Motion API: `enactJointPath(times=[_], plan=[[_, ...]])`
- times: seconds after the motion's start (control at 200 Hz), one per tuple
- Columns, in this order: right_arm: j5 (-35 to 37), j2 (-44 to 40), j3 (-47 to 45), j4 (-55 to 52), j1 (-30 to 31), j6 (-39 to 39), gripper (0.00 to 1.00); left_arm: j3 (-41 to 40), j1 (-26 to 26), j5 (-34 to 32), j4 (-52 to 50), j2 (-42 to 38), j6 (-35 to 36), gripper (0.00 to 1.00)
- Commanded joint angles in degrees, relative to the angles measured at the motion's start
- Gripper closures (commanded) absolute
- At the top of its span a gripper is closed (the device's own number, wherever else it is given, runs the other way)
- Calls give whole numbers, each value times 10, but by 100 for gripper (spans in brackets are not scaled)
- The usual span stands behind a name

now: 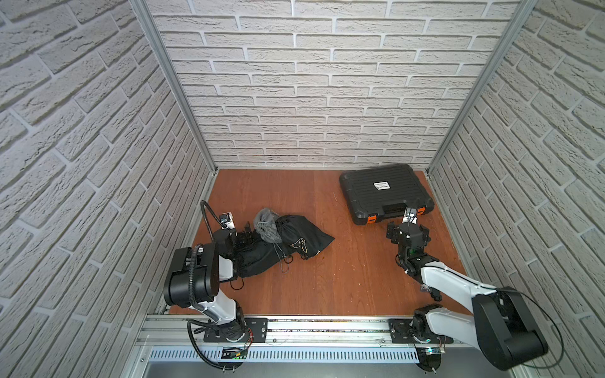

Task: Pack away hair dryers
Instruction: Reset both arms

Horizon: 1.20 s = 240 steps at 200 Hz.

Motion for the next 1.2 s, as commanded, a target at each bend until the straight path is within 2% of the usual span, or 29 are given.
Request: enactJointPath(times=[0.0,0.145,0.275,0.405,0.505,0.55,0.585,0.625,0.68,0.755,0.835,1.195], plan=[[-25,43,30,69,-3,-22,1,8,-4,-9,45,-4,2,2],[-49,99,32,139,-10,-52,1,10,-4,-7,41,-5,2,2],[-103,132,88,63,-21,-58,1,17,-4,-3,27,-6,3,2],[-110,119,59,100,-21,-60,1,33,-6,3,-2,-6,9,2],[-147,105,-13,204,-35,-52,0,36,-7,3,-9,-6,11,2],[-154,146,-54,350,-37,-66,1,39,-9,2,-15,-7,12,2],[-153,171,-66,405,-37,-71,0,41,-10,1,-19,-7,14,2],[-150,158,-51,349,-36,-69,0,43,-11,1,-24,-7,15,2],[-155,117,0,189,-39,-51,0,45,-12,1,-26,-7,16,2],[-159,145,-20,279,-44,-61,0,47,-13,1,-30,-7,17,2],[-163,123,-5,209,-45,-50,0,52,-17,-3,-42,-8,21,2],[-165,126,-6,218,-47,-52,0,74,-38,-27,-87,-10,42,2]])
